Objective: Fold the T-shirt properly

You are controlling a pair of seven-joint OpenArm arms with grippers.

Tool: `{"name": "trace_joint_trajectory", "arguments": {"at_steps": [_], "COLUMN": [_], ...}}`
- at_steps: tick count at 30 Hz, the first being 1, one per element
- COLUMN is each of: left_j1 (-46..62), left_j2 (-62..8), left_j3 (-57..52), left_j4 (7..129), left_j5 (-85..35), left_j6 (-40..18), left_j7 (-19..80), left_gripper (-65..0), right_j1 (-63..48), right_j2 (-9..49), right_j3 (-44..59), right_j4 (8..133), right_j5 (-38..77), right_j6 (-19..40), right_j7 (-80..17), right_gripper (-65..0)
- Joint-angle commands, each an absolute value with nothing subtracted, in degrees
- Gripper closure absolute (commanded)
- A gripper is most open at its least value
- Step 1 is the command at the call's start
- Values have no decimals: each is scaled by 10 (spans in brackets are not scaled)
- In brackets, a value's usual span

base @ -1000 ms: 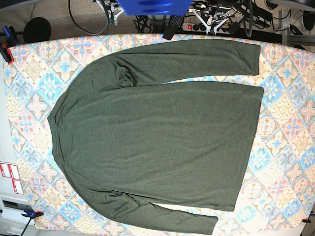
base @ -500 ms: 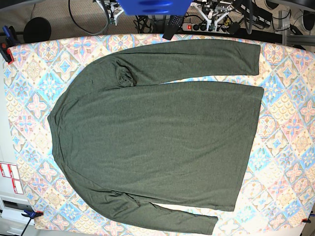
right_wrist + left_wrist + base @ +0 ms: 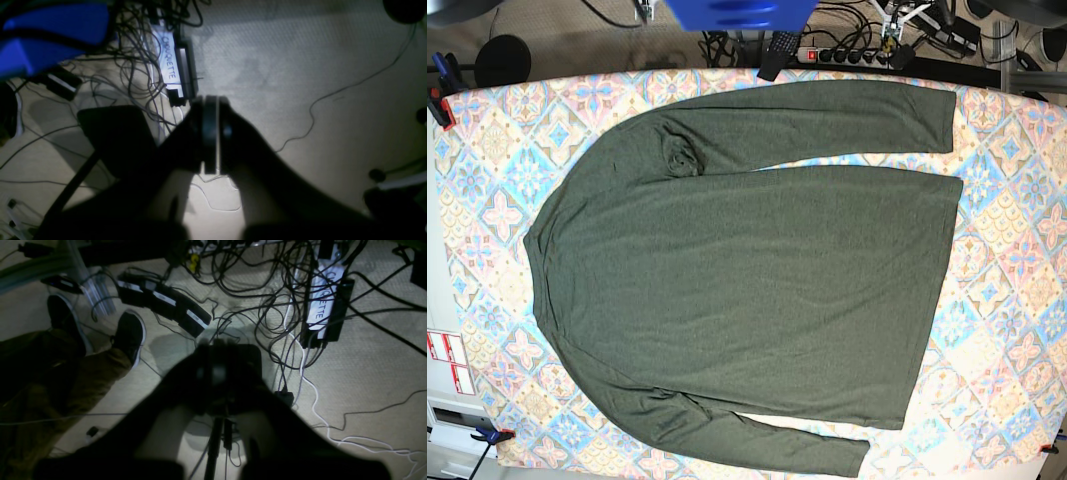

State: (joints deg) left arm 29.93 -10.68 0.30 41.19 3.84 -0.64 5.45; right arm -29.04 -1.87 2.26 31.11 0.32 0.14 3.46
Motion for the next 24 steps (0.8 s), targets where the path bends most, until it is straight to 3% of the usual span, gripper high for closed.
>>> {"name": "trace_joint_trajectory", "arguments": {"at_steps": [1, 17, 21, 24], "left_j1": [319, 505, 546, 553], "left_j2": [-117, -145, -171, -187], "left_j3": [4, -1, 0, 0], "left_j4": [428, 737, 819, 888], "left_j5": [34, 29, -26, -98], "left_j6": [-6, -5, -5, -5], "left_j7": [51, 51, 64, 129], "left_gripper": [0, 0, 0, 0], "right_j1": [-312, -473, -499, -513], "right_j2": [-15, -4, -4, -4], "right_j3": [42, 92, 122, 129], "right_j4": [327, 639, 727, 782], "right_j5": [5, 5, 5, 5], "right_j6": [-1, -1, -1, -1], "right_j7": [37, -5, -20, -45], "right_gripper": [0, 0, 0, 0]}}
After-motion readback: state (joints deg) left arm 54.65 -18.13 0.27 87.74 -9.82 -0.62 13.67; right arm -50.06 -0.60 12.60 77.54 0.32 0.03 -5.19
